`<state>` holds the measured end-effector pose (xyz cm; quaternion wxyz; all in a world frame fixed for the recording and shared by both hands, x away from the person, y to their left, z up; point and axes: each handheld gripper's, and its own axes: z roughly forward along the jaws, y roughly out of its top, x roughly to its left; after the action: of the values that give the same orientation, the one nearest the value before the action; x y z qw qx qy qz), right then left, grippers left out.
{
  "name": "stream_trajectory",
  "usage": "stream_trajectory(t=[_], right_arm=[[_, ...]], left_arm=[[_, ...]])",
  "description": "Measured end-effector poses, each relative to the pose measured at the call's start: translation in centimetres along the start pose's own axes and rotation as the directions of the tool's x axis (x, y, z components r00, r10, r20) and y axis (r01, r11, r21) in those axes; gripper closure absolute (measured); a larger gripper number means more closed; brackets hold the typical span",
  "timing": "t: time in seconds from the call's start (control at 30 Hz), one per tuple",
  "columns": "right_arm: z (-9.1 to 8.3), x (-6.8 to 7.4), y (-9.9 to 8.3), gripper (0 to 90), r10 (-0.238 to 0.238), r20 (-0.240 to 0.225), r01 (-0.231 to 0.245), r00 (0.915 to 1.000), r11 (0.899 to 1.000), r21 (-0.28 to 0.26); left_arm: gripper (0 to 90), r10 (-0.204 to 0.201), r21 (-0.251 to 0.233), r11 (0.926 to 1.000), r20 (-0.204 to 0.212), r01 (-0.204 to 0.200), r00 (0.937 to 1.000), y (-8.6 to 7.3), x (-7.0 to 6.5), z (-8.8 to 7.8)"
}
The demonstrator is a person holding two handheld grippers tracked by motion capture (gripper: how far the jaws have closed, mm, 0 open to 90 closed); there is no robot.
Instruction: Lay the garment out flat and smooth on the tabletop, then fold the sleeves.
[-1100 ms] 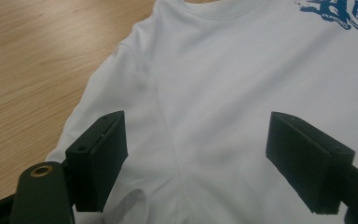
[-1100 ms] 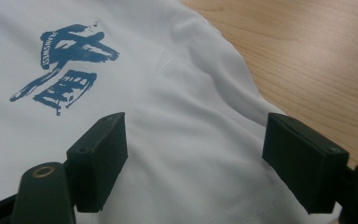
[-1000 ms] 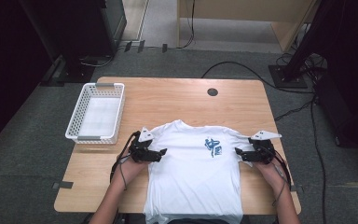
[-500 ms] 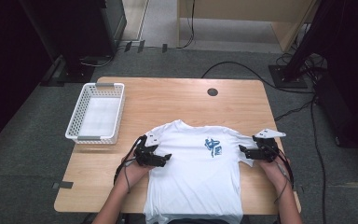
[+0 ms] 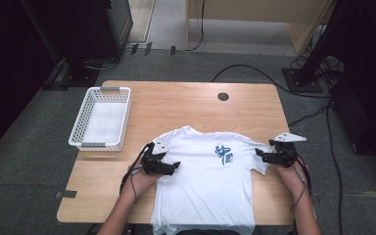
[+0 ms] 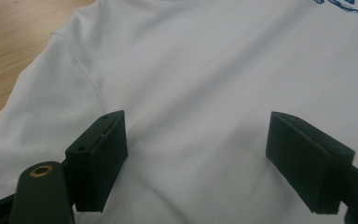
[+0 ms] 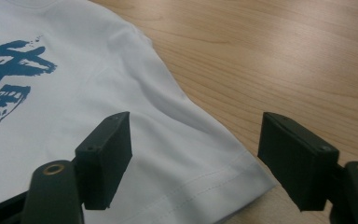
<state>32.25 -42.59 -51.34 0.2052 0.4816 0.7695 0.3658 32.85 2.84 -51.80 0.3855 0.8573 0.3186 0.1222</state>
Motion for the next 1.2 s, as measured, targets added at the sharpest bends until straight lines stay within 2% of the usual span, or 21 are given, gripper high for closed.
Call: stream_trajectory(t=[0.17, 0.33, 0.83, 0.97, 1.2], right_arm=[[-0.1, -0.5, -0.2, 28.5, 0.019, 0.003, -0.019, 0.9998, 1.0, -0.005], [-0.1, -0.7, -0.4, 29.6, 0.026, 0.005, -0.026, 0.9997, 1.0, -0.001], [0.2, -1.1, -0.7, 36.9, 0.042, 0.006, -0.042, 0.9991, 0.999, 0.009], [0.2, -1.4, -0.9, 42.3, 0.052, 0.009, -0.052, 0.9986, 0.999, 0.007], [-0.1, -1.5, -1.1, 57.5, 0.032, 0.044, -0.032, 0.9985, 0.999, 0.002]], left_arm=[[21.1, 0.008, -0.005, 1.0, -0.001, -0.008, 1.0, -0.1, 0.0, 0.0], [21.1, 0.037, -0.002, 0.9993, -0.013, -0.037, 0.9992, -0.2, -0.2, 0.1], [20.9, 0.04, -0.003, 0.9992, -0.012, -0.04, 0.9991, -0.2, -0.2, 0.1], [20.9, 0.04, -0.004, 0.9992, -0.012, -0.04, 0.9991, -0.2, -0.2, 0.2], [20.9, 0.039, -0.004, 0.9992, -0.011, -0.039, 0.9992, -0.2, -0.2, 0.2]])
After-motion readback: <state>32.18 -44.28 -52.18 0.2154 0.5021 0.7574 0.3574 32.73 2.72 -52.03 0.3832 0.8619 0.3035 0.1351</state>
